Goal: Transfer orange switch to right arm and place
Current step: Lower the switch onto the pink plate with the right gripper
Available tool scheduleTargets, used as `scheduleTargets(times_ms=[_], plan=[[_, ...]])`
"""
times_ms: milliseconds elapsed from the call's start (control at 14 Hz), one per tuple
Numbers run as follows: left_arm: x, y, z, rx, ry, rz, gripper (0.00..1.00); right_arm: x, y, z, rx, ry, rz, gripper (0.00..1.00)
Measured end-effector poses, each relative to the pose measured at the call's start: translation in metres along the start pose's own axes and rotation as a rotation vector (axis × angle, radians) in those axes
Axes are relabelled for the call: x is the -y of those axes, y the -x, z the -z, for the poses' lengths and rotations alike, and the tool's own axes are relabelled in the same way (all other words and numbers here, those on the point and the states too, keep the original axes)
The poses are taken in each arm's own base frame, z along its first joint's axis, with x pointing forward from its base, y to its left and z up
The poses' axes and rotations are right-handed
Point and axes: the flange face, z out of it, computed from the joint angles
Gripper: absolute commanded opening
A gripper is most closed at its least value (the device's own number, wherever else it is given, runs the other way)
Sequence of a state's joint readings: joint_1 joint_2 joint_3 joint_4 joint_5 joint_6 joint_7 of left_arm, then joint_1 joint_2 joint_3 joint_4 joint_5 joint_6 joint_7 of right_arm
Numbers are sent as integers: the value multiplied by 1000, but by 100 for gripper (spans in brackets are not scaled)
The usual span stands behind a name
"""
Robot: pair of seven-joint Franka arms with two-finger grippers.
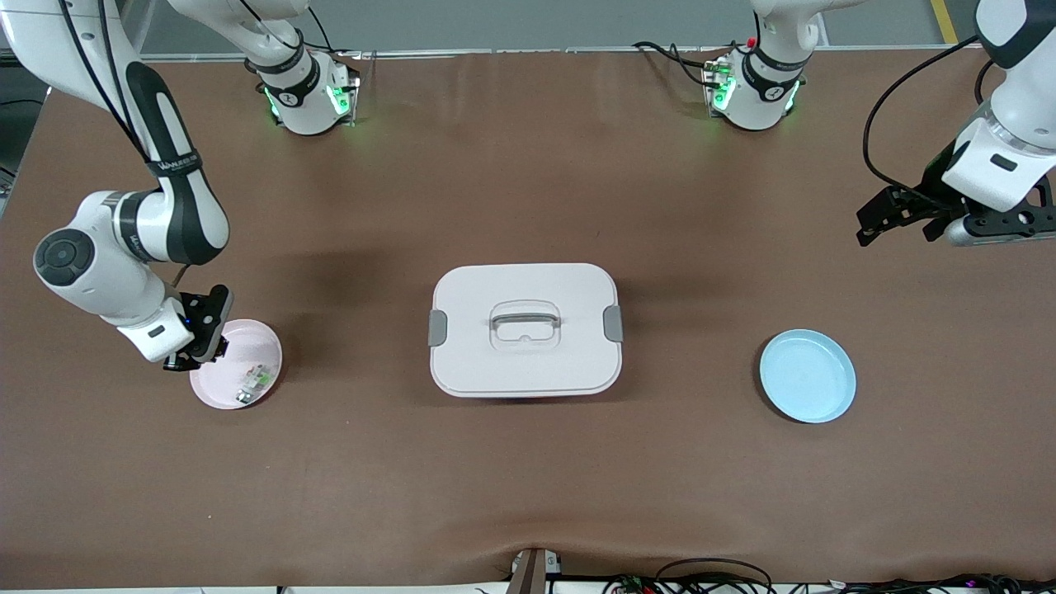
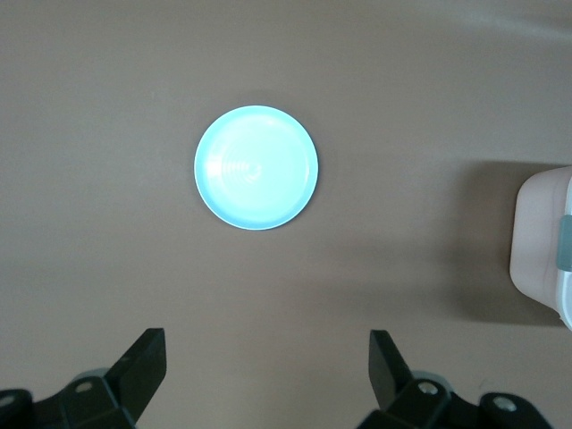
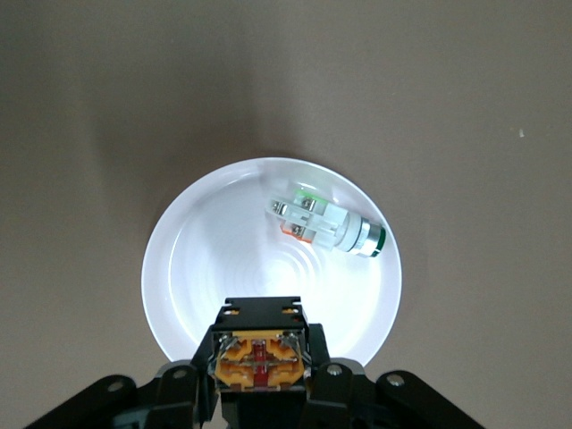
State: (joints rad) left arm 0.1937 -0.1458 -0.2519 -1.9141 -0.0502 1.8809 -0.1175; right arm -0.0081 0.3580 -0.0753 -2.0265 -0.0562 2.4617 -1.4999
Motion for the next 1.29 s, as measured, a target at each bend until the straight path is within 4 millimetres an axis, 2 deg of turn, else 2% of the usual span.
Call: scheduleTargets(times_ms=[214,429,1000,1286], plan=[[-12,2,-1,2,3,-22,100,0,15,-20,3,3,22,0],[-13,2,0,2,11,-25,100,1,30,-38,4,3,15,0],[8,-1,3,-2,19,5,100,5,20,-61,-57,-30,-49,0],[20,-2,27,13,16,-5,100,7,17,-85,-61,-60,-42,0]])
